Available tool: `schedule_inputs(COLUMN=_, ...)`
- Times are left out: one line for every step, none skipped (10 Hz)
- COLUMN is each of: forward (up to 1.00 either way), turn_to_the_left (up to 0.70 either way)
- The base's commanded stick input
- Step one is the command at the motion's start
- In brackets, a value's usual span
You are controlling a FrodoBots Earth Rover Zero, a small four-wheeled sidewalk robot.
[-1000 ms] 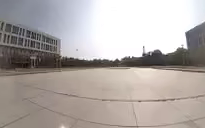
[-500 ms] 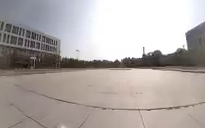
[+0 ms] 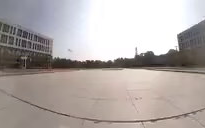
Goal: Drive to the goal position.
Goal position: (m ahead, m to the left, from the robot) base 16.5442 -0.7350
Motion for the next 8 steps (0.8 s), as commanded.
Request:
schedule_inputs(forward=0.7, turn_to_the_left=0.0)
schedule_inputs(forward=0.7, turn_to_the_left=0.0)
schedule_inputs(forward=0.7, turn_to_the_left=0.0)
schedule_inputs(forward=0.7, turn_to_the_left=0.0)
schedule_inputs(forward=0.7, turn_to_the_left=0.0)
schedule_inputs(forward=0.7, turn_to_the_left=0.0)
schedule_inputs(forward=0.7, turn_to_the_left=0.0)
schedule_inputs(forward=0.7, turn_to_the_left=0.0)
